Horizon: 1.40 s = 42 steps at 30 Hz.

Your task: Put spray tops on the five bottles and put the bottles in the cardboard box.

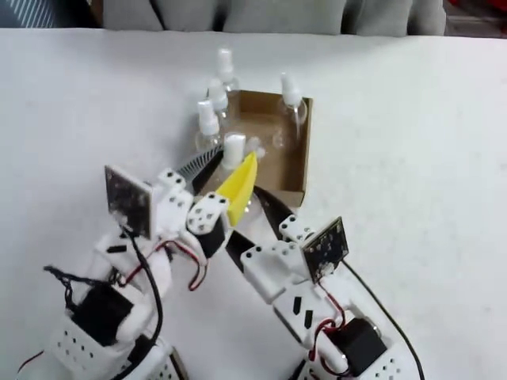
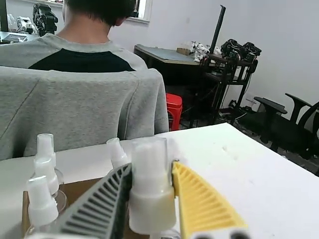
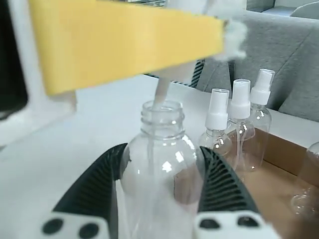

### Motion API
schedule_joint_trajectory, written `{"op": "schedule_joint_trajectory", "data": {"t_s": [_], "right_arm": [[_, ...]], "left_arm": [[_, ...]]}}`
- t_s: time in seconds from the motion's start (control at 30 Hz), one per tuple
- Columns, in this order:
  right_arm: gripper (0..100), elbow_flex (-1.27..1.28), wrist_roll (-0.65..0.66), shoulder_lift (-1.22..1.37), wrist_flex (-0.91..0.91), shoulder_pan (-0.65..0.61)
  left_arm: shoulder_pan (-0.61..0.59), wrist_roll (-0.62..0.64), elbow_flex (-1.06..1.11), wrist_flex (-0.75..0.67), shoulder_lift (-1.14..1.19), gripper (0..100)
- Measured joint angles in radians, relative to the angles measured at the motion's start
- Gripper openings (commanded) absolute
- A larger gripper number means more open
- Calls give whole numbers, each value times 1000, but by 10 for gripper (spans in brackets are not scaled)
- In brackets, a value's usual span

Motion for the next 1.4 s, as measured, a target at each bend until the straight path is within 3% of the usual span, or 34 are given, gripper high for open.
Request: {"op": "schedule_joint_trajectory", "data": {"t_s": [0.33, 0.57, 0.67, 0.87, 1.17, 1.37, 1.4], "right_arm": [[16, 2, 2, 2, 0, -2], [16, 2, 2, 2, 0, -2], [16, 0, 0, -2, 0, 3], [16, 0, 0, 0, 0, 21], [16, 0, 0, 0, -2, 104], [16, 0, 0, 0, -101, 239], [16, 0, 0, 0, -123, 265]], "left_arm": [[3, 0, 98, -2, -94, 27], [2, 0, 107, -5, -98, 264], [-3, -2, 150, -5, -110, 296], [-2, -3, 167, -2, -255, 273], [-15, -5, 167, 172, -488, 259], [-160, -5, 166, 241, -497, 7], [-186, -5, 166, 242, -497, 29]]}}
